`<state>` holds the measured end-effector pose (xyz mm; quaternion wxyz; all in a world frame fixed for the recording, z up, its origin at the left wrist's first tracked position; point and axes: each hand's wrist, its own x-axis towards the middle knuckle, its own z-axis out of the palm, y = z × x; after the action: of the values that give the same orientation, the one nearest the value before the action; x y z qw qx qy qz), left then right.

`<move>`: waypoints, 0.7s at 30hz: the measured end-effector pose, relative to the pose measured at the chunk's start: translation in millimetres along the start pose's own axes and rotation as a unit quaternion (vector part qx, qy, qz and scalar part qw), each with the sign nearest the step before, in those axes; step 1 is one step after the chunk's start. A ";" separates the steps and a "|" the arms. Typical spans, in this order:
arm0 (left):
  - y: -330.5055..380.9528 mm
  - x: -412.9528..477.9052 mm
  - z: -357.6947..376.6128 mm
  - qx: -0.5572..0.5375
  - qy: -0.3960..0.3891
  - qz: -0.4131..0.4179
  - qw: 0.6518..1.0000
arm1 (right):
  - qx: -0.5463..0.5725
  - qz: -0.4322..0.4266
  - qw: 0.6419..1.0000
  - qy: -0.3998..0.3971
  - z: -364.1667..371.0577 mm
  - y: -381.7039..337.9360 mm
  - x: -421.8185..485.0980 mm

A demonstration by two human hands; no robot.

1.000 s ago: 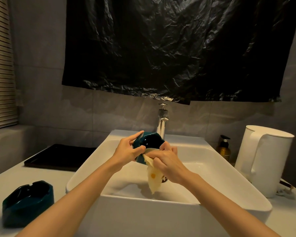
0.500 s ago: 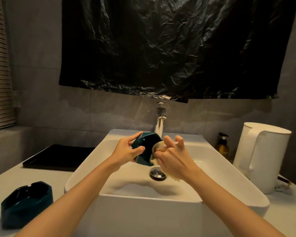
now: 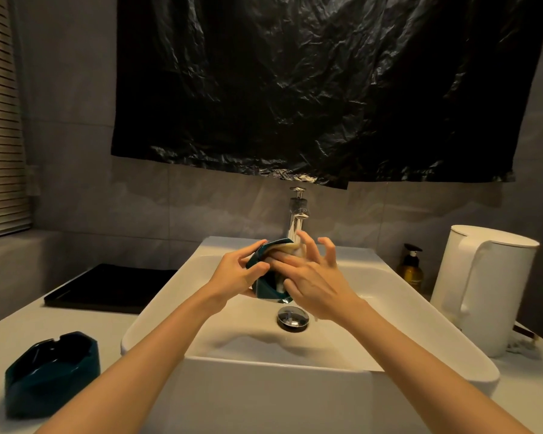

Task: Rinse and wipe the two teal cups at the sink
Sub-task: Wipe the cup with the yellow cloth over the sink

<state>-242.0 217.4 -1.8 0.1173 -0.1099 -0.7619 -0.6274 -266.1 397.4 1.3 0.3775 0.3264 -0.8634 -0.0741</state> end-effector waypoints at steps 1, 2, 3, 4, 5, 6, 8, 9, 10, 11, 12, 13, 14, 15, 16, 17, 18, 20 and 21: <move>0.5 1.5 0.9 -0.004 0.014 -0.002 1.000 | -0.002 0.019 1.000 -0.013 -2.1 0.2 1.5; 0.6 2.9 1.6 -0.012 0.030 -0.003 0.999 | -0.002 0.033 0.999 -0.027 -4.0 0.1 2.3; 0.1 3.8 1.7 -0.021 0.045 -0.004 0.999 | -0.001 0.040 0.998 -0.043 -5.4 -0.3 2.0; -0.7 4.5 0.9 -0.029 0.058 -0.003 0.998 | 0.001 0.036 0.998 -0.055 -6.3 -1.3 0.9; -1.6 4.8 -0.7 -0.035 0.070 -0.002 0.997 | 0.007 0.025 0.998 -0.060 -6.4 -2.5 -0.9; -2.6 4.8 -2.5 -0.039 0.082 -0.001 0.996 | 0.020 0.012 0.998 -0.063 -6.1 -4.0 -3.5; -4.4 4.9 -5.2 -0.039 0.095 0.004 0.995 | 0.071 0.005 0.995 -0.076 -5.2 -8.9 -8.8; -4.9 4.9 -5.3 -0.037 0.096 0.007 0.995 | 0.107 0.011 0.991 -0.084 -4.6 -11.8 -10.6; -5.0 4.6 -5.0 -0.033 0.095 0.010 0.995 | 0.141 0.019 0.986 -0.092 -4.0 -15.1 -12.1; -4.9 4.6 -4.5 -0.027 0.095 0.014 0.995 | 0.170 0.027 0.980 -0.096 -3.4 -18.7 -13.3; -4.8 4.9 -4.0 -0.020 0.097 0.017 0.995 | 0.194 0.033 0.976 -0.096 -2.7 -22.1 -14.7; -4.7 5.3 -3.5 -0.013 0.099 0.020 0.995 | 0.212 0.038 0.972 -0.095 -2.0 -24.5 -15.8; -4.4 5.5 -2.9 -0.005 0.101 0.021 0.995 | 0.220 0.042 0.970 -0.095 -2.4 -25.6 -16.4; -4.3 5.4 -2.5 0.003 0.102 0.022 0.995 | 0.212 0.038 0.972 -0.097 -2.7 -24.3 -16.4; -4.6 5.0 -2.2 0.010 0.103 0.020 0.994 | 0.182 0.021 0.978 -0.098 -3.6 -20.6 -16.1; -5.0 4.4 -2.0 0.014 0.101 0.018 0.995 | 0.135 -0.004 0.986 -0.094 -4.6 -14.7 -15.5; -5.4 4.1 -1.7 0.016 0.096 0.015 0.995 | 0.082 -0.030 0.992 -0.089 -5.1 -7.4 -14.4; -5.4 3.3 -0.4 0.019 0.087 0.013 0.996 | -0.003 -0.061 0.995 -0.081 -7.8 5.2 -13.5; -4.8 3.5 0.0 0.021 0.087 0.016 0.996 | -0.020 -0.064 0.995 -0.075 -8.0 8.1 -13.9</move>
<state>-246.8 216.6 -5.2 0.1952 -0.0648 -0.7599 -0.6166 -257.7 413.3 1.7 0.3130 0.3672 -0.8647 -0.1397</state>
